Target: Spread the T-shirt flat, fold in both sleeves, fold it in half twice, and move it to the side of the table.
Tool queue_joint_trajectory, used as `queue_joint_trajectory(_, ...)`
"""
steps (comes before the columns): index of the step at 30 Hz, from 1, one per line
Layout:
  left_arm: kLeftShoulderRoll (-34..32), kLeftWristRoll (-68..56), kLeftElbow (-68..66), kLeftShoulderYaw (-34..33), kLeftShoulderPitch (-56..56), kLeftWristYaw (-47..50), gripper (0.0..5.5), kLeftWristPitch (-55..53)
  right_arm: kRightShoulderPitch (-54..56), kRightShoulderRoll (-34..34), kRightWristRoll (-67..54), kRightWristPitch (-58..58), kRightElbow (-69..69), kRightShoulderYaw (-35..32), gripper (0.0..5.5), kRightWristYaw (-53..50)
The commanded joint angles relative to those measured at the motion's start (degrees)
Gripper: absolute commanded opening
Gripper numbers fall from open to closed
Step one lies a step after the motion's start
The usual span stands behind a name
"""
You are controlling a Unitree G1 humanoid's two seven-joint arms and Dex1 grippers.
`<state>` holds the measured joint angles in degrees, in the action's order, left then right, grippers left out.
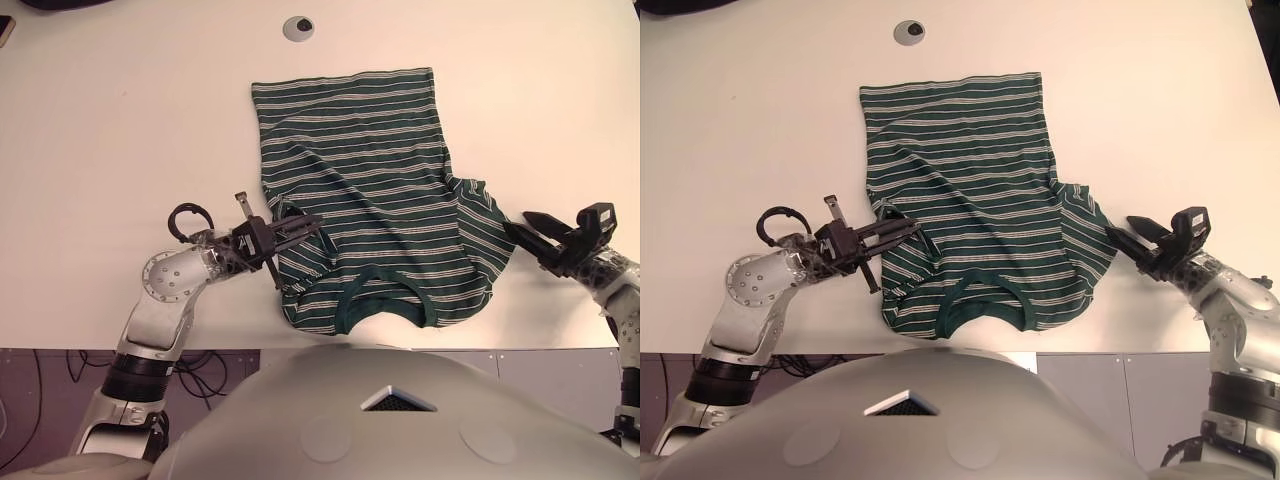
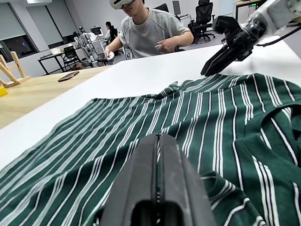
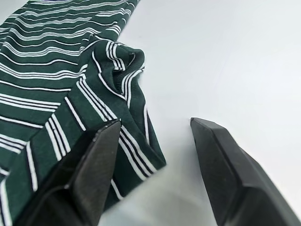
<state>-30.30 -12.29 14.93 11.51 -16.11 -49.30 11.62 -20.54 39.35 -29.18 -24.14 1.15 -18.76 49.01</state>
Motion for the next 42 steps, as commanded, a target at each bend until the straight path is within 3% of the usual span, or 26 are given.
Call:
queue_joint_trajectory(1, -0.06, 1.09, -0.9, 0.41, 0.49, 0.27, 0.02, 0.5, -4.38, 2.69, 2.54, -0.95, -0.47, 3.03, 2.68, 4.17)
queue_joint_trajectory(6, -0.02, 0.96, -1.03, -0.16, 1.03, 0.85, 0.02, 0.26, -7.89, 4.41, 6.87, 2.5, -0.3, 7.6, 2.68, 7.17)
queue_joint_trajectory(12, 0.25, 0.54, -1.09, -0.83, 1.61, 1.87, 0.0, -0.13, -7.18, 3.38, 9.28, 5.01, 1.42, 10.65, 1.63, 5.12)
queue_joint_trajectory(21, 0.27, 1.79, -4.17, -0.59, 2.55, 1.96, 0.0, 0.96, -4.03, 2.23, 4.34, 3.35, -1.61, 6.67, 0.02, 1.69)
queue_joint_trajectory(28, 1.41, 3.24, -12.67, -1.0, 5.95, 2.43, 0.0, 3.11, -3.29, 3.04, -6.78, -5.49, -15.96, 1.4, 0.02, 2.22)
queue_joint_trajectory(36, 1.41, 3.54, -14.48, 0.55, 6.24, 0.99, 0.0, 3.84, -0.34, 3.61, -6.22, -10.17, -23.98, 5.27, 0.02, 1.22)
queue_joint_trajectory(42, 1.43, 4.09, -14.69, 0.82, 6.5, 0.76, 0.0, 4.12, 4.2, 0.63, -0.38, -12.0, -25.09, 19.81, 0.02, -0.32)
